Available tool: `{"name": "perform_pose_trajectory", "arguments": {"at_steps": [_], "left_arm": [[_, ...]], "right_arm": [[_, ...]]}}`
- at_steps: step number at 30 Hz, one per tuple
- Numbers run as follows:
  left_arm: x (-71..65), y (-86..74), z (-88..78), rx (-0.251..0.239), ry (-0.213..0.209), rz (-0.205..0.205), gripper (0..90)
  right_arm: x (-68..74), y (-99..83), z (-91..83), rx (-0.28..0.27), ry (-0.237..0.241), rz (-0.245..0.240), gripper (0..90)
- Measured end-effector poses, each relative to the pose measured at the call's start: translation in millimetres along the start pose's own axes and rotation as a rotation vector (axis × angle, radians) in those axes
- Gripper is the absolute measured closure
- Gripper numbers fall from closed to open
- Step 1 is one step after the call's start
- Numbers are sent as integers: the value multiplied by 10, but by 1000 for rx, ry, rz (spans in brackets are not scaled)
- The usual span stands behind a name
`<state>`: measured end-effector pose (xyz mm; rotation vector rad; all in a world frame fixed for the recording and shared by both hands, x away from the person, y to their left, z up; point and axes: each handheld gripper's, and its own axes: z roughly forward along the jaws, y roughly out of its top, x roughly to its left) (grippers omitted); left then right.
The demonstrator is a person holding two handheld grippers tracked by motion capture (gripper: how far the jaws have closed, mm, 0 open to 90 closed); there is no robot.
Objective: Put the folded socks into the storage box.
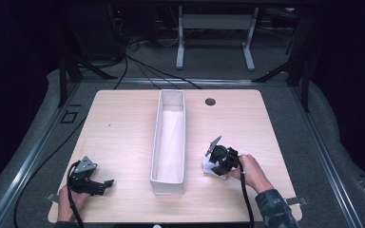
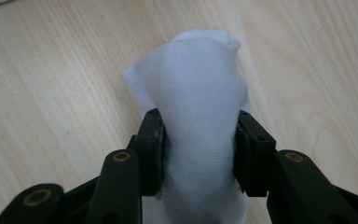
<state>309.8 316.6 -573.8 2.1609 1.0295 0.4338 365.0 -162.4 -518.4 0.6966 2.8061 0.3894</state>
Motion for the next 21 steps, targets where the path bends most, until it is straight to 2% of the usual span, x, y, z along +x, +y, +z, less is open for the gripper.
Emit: {"name": "perform_pose_trajectory", "arguments": {"at_steps": [7, 11, 21], "left_arm": [[-2, -1, 0, 0, 0, -4, 1], [-2, -1, 1, 0, -2, -3, 1], [-3, -1, 1, 0, 0, -5, 1]], "right_arm": [[14, 0, -156, -31, -19, -8, 592], [5, 15, -263, -31, -31, -9, 592], [-31, 39, -396, -34, -51, -13, 591]]}}
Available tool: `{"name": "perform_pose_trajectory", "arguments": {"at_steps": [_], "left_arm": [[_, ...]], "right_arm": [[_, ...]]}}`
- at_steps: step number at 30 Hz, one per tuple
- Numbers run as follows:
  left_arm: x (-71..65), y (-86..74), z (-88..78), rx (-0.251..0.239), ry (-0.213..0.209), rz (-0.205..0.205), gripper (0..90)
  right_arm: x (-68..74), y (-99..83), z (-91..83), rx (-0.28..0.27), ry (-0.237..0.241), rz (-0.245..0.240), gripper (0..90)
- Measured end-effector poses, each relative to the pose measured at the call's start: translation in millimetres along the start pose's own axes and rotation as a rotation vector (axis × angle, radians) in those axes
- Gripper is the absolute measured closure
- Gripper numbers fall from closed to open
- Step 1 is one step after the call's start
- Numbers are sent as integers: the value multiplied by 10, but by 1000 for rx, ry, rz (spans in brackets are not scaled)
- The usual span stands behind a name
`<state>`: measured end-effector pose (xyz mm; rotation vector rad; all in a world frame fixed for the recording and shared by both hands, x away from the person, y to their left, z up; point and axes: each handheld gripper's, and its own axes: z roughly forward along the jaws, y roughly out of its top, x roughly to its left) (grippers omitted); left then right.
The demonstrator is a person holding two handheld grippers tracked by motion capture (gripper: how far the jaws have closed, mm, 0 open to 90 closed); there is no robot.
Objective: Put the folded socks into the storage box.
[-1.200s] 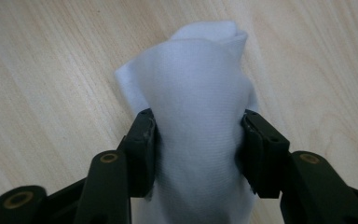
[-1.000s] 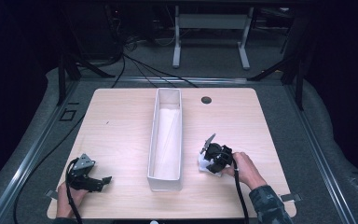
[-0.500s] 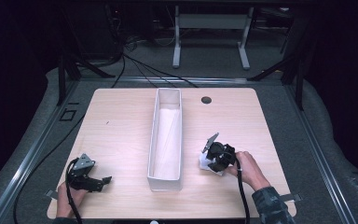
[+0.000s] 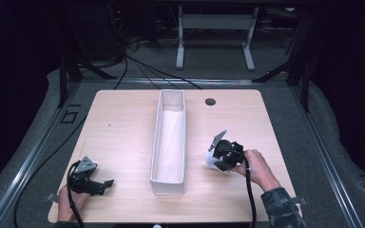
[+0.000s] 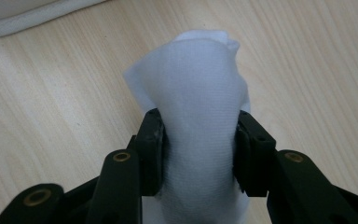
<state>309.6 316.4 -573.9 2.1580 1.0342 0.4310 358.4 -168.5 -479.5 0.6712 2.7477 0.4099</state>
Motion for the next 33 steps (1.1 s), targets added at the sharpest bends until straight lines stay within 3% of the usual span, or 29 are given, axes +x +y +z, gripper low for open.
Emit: {"name": "perform_pose_trajectory", "arguments": {"at_steps": [33], "left_arm": [[1, 0, -1, 0, 2, 1, 1]], "right_arm": [[-139, 349, -561, 3, -47, -68, 588]]}}
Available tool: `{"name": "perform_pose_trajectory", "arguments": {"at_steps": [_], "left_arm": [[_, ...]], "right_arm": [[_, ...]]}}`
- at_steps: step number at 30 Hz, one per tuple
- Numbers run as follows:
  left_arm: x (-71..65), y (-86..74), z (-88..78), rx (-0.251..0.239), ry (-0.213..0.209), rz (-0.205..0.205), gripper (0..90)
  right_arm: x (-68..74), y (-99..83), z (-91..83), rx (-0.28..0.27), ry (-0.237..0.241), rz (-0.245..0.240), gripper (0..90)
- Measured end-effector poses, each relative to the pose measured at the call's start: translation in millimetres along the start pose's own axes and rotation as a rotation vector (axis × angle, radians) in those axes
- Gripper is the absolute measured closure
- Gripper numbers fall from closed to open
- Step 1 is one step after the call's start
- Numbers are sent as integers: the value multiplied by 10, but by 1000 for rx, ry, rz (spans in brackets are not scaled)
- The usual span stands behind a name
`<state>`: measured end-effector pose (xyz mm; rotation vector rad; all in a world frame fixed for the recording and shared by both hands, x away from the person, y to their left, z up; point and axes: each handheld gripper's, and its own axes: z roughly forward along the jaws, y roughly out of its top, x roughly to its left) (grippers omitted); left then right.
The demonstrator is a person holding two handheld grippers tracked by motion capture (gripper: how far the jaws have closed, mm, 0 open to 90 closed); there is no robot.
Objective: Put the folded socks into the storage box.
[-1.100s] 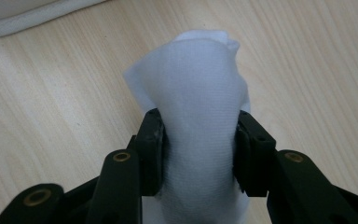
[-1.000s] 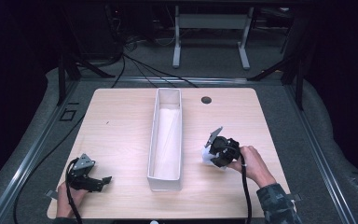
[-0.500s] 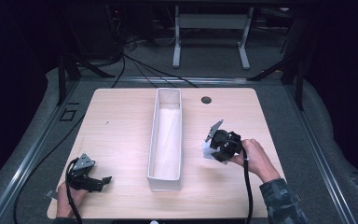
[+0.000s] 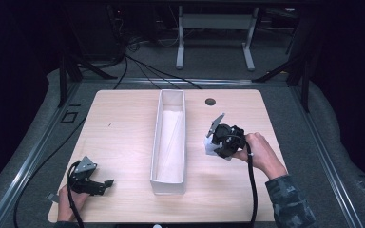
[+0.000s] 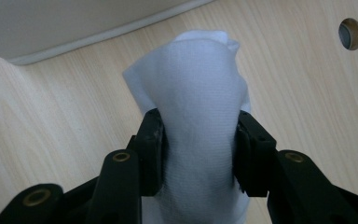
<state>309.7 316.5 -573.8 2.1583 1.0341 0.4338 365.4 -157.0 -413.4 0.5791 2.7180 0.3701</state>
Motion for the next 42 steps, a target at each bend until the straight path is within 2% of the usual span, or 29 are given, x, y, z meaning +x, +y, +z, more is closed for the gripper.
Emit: {"name": "perform_pose_trajectory", "arguments": {"at_steps": [21, 38, 42], "left_arm": [[0, 0, 0, 0, -1, 0, 2], [0, 0, 0, 0, -1, 0, 1], [0, 0, 0, 0, 0, 0, 1]], "right_arm": [[-39, 366, -206, -13, -22, -49, 585], [2, 681, -210, -27, -20, -96, 582], [6, 750, -213, -12, -15, -116, 582]]}}
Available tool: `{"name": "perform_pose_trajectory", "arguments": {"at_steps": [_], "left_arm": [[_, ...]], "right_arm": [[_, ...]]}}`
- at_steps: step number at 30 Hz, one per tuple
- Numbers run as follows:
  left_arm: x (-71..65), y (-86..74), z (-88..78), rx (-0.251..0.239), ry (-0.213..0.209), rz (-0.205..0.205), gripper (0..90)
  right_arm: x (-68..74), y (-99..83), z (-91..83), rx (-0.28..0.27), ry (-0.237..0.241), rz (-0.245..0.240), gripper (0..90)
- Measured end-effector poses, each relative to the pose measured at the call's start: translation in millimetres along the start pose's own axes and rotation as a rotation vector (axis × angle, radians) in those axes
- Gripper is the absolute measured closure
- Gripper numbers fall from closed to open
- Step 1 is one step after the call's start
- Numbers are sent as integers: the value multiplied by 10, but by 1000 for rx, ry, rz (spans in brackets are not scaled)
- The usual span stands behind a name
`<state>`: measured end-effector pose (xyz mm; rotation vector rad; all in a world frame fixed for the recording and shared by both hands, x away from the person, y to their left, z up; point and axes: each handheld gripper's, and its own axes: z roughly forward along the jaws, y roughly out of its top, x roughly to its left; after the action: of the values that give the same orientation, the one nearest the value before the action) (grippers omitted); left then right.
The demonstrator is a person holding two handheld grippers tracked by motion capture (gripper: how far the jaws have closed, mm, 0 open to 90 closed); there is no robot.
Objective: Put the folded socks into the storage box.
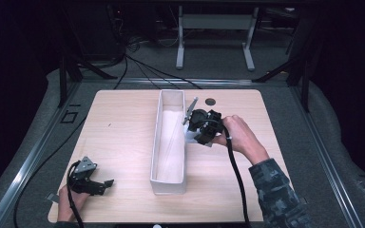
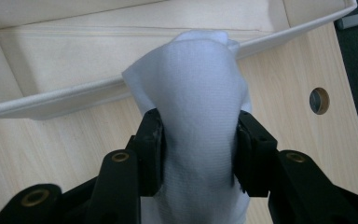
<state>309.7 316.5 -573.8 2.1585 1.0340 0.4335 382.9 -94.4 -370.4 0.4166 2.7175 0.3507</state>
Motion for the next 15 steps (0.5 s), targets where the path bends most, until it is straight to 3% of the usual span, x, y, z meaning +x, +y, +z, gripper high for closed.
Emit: {"name": "perform_pose_trajectory", "arguments": {"at_steps": [15], "left_arm": [[0, 0, 0, 0, 0, 0, 1]], "right_arm": [[43, 258, 79, -18, 17, -28, 581]]}}
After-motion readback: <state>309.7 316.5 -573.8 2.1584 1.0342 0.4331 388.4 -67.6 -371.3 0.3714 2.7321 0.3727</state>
